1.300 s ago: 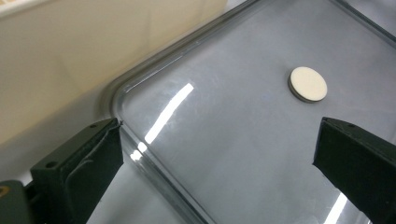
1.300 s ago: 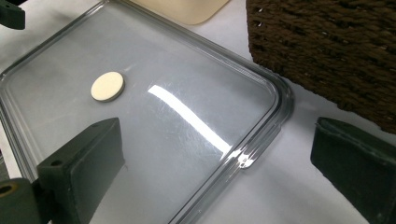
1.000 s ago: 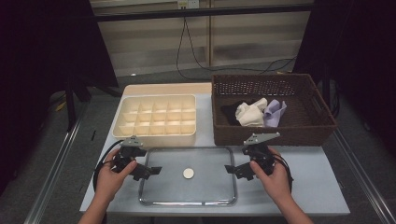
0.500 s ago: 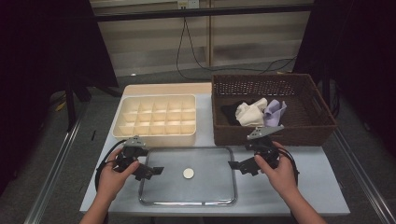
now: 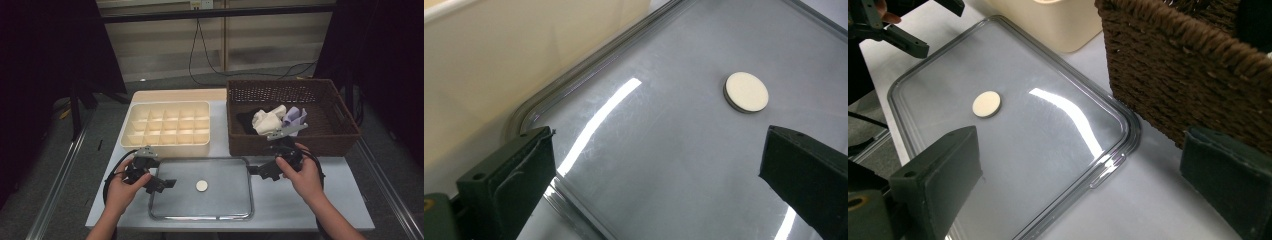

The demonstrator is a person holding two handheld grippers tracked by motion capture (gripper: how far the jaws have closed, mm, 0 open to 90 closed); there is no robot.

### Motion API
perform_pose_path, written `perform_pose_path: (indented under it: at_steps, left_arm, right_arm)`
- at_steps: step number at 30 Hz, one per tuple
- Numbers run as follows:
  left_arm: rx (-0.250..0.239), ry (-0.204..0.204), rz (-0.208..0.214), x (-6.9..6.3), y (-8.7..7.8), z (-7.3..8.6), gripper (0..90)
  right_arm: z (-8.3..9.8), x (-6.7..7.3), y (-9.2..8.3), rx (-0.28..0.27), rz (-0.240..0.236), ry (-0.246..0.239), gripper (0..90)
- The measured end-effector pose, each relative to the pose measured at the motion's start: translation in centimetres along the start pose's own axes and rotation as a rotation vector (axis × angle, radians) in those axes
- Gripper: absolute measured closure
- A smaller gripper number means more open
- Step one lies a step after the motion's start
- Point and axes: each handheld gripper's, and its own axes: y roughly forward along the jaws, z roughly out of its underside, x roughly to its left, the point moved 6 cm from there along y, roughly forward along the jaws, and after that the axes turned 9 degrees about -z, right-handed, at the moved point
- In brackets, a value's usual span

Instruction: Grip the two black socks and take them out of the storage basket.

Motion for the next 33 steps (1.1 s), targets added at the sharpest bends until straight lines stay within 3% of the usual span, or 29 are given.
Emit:
perform_pose_path:
  at_steps: [14, 22, 25, 26, 33]
  left_arm:
    - [0.004, 0.004, 0.015, -0.1, 0.1, 0.0, 1.2]
    - [0.006, 0.005, 0.016, -0.1, 0.0, 0.0, 1.2]
    - [0.006, 0.007, 0.013, -0.1, 0.0, 0.0, 1.2]
    - [0.006, 0.005, 0.015, -0.2, 0.0, 0.0, 1.2]
    - [0.009, 0.008, 0.011, -0.1, 0.0, 0.0, 1.2]
  right_arm:
    - [-1.6, 0.0, -1.2, 0.028, -0.007, -0.018, 2.8]
    - [-2.7, -0.2, -1.8, 0.006, -0.028, -0.006, 2.8]
    - [-2.9, -0.4, -1.9, 0.020, -0.012, -0.009, 3.0]
    - [-3.0, -0.4, -1.8, 0.016, -0.030, -0.006, 2.9]
    - [-3.6, -1.0, -1.9, 0.017, -0.038, 0.014, 3.0]
